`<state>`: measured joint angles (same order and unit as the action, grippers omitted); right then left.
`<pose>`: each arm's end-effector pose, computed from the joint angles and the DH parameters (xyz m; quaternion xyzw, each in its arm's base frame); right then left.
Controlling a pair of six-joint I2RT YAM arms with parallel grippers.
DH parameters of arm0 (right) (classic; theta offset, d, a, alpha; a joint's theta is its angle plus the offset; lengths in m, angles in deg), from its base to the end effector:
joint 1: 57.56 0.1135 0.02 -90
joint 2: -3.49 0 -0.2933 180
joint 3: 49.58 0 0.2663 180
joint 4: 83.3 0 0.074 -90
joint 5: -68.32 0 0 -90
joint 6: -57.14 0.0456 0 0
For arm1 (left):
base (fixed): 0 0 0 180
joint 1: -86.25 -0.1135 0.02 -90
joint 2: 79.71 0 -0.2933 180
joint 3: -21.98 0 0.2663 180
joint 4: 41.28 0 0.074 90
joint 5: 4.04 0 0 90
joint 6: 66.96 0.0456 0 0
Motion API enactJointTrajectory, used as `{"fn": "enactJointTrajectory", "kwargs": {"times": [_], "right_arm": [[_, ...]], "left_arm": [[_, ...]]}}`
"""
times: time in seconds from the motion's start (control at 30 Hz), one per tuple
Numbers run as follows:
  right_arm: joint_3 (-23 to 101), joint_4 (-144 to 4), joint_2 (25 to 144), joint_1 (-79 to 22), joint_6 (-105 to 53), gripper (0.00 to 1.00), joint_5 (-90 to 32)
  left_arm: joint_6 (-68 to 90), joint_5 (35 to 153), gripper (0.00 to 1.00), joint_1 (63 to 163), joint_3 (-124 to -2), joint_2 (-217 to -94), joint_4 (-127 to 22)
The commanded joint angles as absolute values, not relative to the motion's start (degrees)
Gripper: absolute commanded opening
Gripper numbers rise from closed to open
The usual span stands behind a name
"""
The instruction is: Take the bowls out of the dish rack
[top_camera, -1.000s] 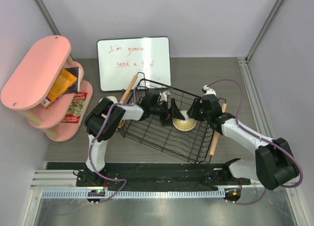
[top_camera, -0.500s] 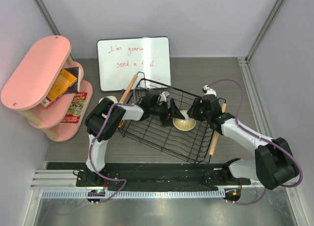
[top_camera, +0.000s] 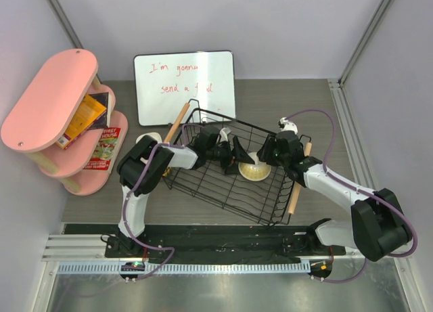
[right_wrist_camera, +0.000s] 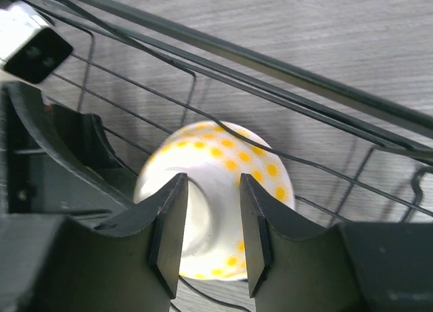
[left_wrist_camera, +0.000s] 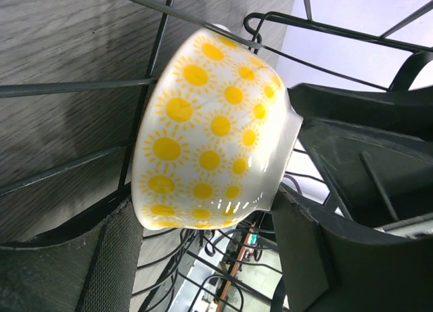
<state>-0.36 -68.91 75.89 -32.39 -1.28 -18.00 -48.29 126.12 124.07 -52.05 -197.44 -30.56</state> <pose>0.2464 0.1125 0.2154 0.0643 0.8945 0.1845 0.4022 0.3298 -0.2932 0.1299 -0.0810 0.8375 -0.5402 0.0140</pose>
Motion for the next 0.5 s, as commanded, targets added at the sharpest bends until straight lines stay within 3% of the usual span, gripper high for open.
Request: {"fn": "enactJointTrajectory", "kwargs": {"times": [0.0,0.13,0.27,0.47], "right_arm": [[-3.52,-62.63,79.34,-26.54,5.11,0.41,-32.75],[-3.6,-62.98,79.51,-26.18,5.55,0.41,-32.84],[-3.96,-63.42,79.34,-25.92,5.82,0.41,-33.02],[-2.29,-60.7,76.89,-25.92,5.03,0.41,-31.96]], "left_arm": [[-47.45,113.21,0.49,124.3,-51.69,-197.83,-27.14],[-46.48,113.03,0.28,124.3,-51.16,-197.13,-27.76],[-46.22,113.12,0.01,124.3,-50.81,-196.78,-27.85],[-45.25,111.98,0.0,124.22,-51.07,-193.89,-29.6]]}}
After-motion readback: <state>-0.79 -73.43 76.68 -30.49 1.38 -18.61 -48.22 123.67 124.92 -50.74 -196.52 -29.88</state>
